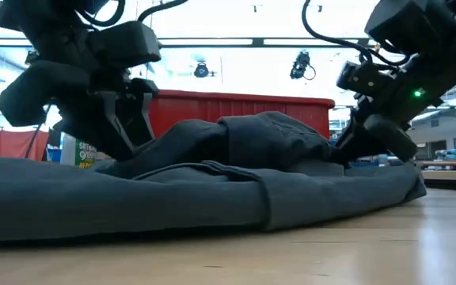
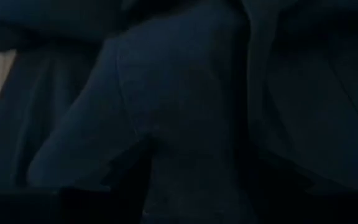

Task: Fold laundry
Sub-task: Fold the black shorts

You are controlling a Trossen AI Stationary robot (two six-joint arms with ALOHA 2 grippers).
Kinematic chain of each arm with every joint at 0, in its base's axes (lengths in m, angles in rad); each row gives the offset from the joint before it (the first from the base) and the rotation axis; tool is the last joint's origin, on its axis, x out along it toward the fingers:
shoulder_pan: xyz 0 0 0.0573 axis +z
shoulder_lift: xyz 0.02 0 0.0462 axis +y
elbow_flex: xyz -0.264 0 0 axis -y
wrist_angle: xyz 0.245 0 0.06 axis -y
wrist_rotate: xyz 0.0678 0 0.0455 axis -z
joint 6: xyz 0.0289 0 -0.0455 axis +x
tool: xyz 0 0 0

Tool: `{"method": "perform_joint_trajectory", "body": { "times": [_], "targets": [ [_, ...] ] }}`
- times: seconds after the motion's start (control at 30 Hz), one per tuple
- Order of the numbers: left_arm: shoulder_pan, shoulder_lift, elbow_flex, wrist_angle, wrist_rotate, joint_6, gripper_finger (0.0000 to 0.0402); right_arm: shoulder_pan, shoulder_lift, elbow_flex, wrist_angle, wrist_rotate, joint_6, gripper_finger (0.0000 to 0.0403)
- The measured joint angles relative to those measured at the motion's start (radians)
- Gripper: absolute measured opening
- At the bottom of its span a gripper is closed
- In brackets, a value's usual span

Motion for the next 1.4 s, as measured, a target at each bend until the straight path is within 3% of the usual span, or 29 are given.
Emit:
{"method": "perform_joint_trajectory", "body": {
  "times": [0.1, 0.17, 0.4, 0.53, 0.9, 1.03, 1.17, 1.33, 1.4],
  "targets": [
    [-0.017, -0.009, 0.001, -0.019, 0.003, -0.059, 0.0235, -0.015, -0.021, 0.0, -0.008, -0.008, 0.005, 0.0043],
    [-0.03, -0.036, -0.001, -0.059, 0.004, -0.103, 0.0235, -0.027, -0.039, 0.0, -0.016, -0.029, 0.01, 0.0016],
    [-0.051, -0.126, 0.0, -0.134, 0.004, -0.222, 0.0235, -0.096, -0.137, 0.001, -0.029, -0.062, 0.127, 0.001],
    [-0.053, -0.124, 0.0, -0.082, 0.004, -0.23, 0.0236, -0.156, -0.179, 0.001, -0.026, -0.109, 0.149, 0.001],
    [-0.05, 0.033, 0.001, 0.21, -0.011, -0.114, 0.0254, -0.256, -0.188, 0.001, 0.006, -0.225, 0.147, 0.001],
    [-0.036, 0.108, 0.001, 0.231, -0.101, -0.172, 0.0248, -0.256, -0.188, 0.001, 0.009, -0.235, 0.145, 0.001],
    [-0.016, 0.151, 0.001, 0.223, -0.179, -0.306, 0.0199, -0.239, -0.19, 0.001, 0.001, -0.235, 0.14, 0.001],
    [-0.023, 0.133, 0.018, 0.144, -0.18, -0.319, 0.0052, -0.199, -0.204, 0.001, -0.011, -0.275, 0.007, 0.001],
    [-0.032, 0.105, 0.057, 0.055, -0.181, -0.316, 0.0016, -0.169, -0.212, 0.001, -0.035, -0.286, -0.062, 0.001]
  ]
}}
